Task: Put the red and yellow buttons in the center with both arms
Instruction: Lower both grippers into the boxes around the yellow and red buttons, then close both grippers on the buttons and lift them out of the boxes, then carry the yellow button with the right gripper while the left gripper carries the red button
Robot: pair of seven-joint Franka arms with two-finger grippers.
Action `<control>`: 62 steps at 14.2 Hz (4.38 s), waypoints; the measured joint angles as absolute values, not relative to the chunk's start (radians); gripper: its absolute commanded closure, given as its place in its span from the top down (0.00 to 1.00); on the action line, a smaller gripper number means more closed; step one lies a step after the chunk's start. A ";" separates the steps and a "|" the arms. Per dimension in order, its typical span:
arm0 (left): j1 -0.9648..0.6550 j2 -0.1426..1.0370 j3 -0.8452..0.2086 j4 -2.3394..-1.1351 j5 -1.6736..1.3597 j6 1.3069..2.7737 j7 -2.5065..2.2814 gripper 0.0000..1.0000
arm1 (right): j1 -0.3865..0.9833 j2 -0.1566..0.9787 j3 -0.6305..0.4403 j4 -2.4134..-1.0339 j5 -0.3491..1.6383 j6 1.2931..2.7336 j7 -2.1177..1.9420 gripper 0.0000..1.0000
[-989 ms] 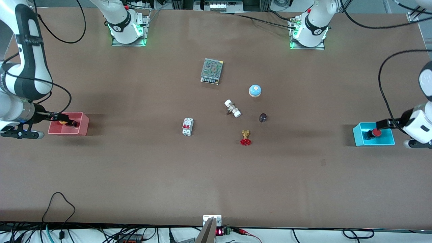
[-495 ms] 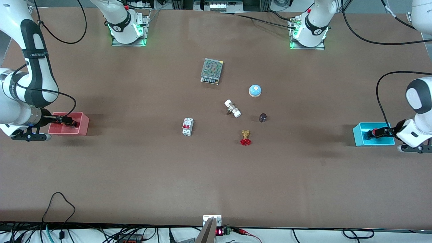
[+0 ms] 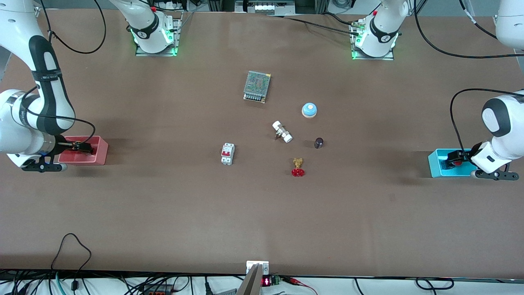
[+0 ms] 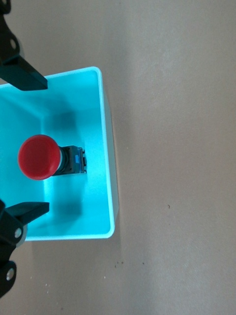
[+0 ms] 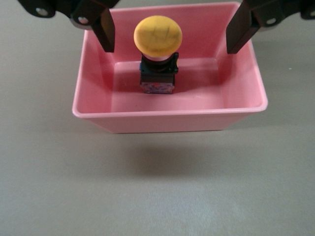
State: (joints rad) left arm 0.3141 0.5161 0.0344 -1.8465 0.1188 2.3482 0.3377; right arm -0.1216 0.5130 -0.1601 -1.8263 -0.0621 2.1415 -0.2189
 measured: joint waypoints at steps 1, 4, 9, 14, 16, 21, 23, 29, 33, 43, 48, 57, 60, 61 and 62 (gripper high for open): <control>0.319 0.524 0.032 -1.849 0.119 2.357 0.343 0.87 | -0.122 0.518 -0.160 -1.828 -0.062 2.143 -0.219 1.00; 0.327 0.540 0.027 -1.852 0.119 2.369 0.346 0.82 | -0.122 0.519 -0.160 -1.835 -0.062 2.148 -0.223 1.00; 0.333 0.566 0.024 -1.853 0.119 2.419 0.347 0.68 | -0.122 0.521 -0.160 -1.846 -0.067 2.163 -0.251 1.00; 0.335 0.569 0.012 -1.853 0.119 2.428 0.347 0.51 | -0.123 0.538 -0.160 -1.848 -0.071 2.176 -0.252 1.00; 0.335 0.569 0.011 -1.853 0.118 2.428 0.347 0.46 | -0.125 0.543 -0.160 -1.848 -0.074 2.180 -0.253 0.93; 0.337 0.572 0.010 -1.859 0.118 2.428 0.347 0.28 | -0.128 0.544 -0.160 -1.848 -0.075 2.182 -0.254 0.66; 0.337 0.572 0.010 -1.859 0.118 2.428 0.347 0.26 | -0.129 0.544 -0.160 -1.848 -0.075 2.182 -0.254 0.62; 0.337 0.557 0.007 -1.849 0.118 2.417 0.347 0.26 | -0.129 0.544 -0.160 -1.848 -0.075 2.182 -0.255 0.52; 0.334 0.476 -0.018 -1.797 0.118 2.274 0.347 0.26 | -0.129 0.544 -0.160 -1.848 -0.075 2.181 -0.272 0.41; 0.142 0.458 -0.176 -1.688 0.118 2.049 -0.073 0.26 | -0.130 0.532 -0.159 -1.842 -0.075 2.159 -0.301 0.27; -0.041 0.496 -0.182 -1.702 0.118 2.049 -0.346 0.26 | -0.118 0.383 -0.134 -1.796 -0.070 2.028 -0.301 0.26; -0.114 0.550 -0.171 -1.860 0.118 2.286 -0.451 0.27 | 0.128 0.389 -0.110 -1.678 0.114 1.861 0.199 0.24; -0.114 0.550 -0.170 -1.893 0.118 2.325 -0.451 0.73 | 0.204 0.465 -0.107 -1.631 0.155 1.868 0.338 0.24; -0.114 0.550 -0.170 -1.895 0.118 2.326 -0.451 0.78 | 0.233 0.489 -0.106 -1.610 0.155 1.868 0.397 0.24; -0.114 0.550 -0.170 -1.895 0.118 2.327 -0.451 0.82 | 0.258 0.512 -0.105 -1.593 0.156 1.870 0.444 0.24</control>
State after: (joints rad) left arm -0.1137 0.5498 -0.1702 -1.8953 0.1183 2.3272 -0.4508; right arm 0.2575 0.5120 -0.1054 -1.5933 0.1557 1.8697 0.4441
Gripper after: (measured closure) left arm 0.511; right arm 0.608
